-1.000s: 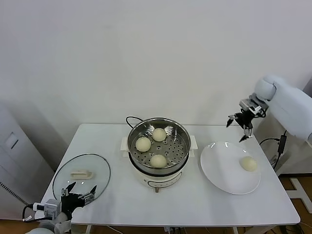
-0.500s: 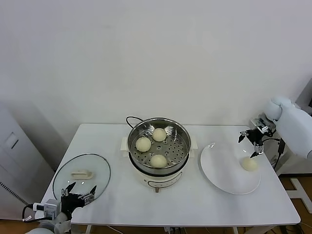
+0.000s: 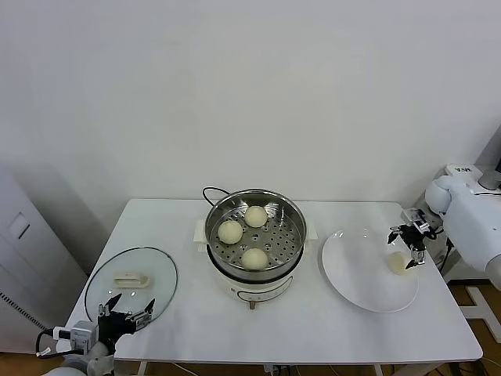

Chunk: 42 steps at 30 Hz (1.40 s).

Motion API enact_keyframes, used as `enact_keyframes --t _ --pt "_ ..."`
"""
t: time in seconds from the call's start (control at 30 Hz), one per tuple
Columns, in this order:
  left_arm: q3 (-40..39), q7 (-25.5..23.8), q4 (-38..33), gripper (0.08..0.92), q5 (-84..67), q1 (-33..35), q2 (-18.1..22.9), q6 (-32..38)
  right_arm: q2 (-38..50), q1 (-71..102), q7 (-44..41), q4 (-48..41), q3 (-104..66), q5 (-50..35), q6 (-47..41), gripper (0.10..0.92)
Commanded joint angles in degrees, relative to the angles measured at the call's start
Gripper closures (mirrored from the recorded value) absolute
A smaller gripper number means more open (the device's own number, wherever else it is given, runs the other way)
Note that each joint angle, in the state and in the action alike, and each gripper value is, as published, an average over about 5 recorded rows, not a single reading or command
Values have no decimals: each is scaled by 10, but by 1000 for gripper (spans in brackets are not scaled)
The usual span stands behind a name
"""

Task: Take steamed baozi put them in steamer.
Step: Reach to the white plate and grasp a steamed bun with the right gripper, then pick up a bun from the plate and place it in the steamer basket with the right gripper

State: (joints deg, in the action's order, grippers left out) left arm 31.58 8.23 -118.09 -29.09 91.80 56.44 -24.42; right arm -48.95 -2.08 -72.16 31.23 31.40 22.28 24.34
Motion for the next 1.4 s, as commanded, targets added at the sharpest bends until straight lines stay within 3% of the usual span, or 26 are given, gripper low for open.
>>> enact_keyframes --t 0.03,0.33,0.77,0.87,1.03,1.4 --pt "-1 0 0 177 0 -1 1 0 -6 29 21 -18 -51 67 0 203" --pt "-2 0 1 177 1 -2 1 0 -10 43 33 -25 -81 91 -5 215" --pt "1 0 -4 177 3 6 3 0 -8 36 19 -11 -77 42 -14 548" --pt "3 0 -6 177 5 9 5 0 10 17 6 17 -32 -17 -26 578" --pt "6 1 -12 177 7 13 6 -1 78 -63 -2 128 134 -200 -89 584" --pt "10 1 -23 177 9 23 5 -1 160 -398 46 378 517 -512 -258 584"
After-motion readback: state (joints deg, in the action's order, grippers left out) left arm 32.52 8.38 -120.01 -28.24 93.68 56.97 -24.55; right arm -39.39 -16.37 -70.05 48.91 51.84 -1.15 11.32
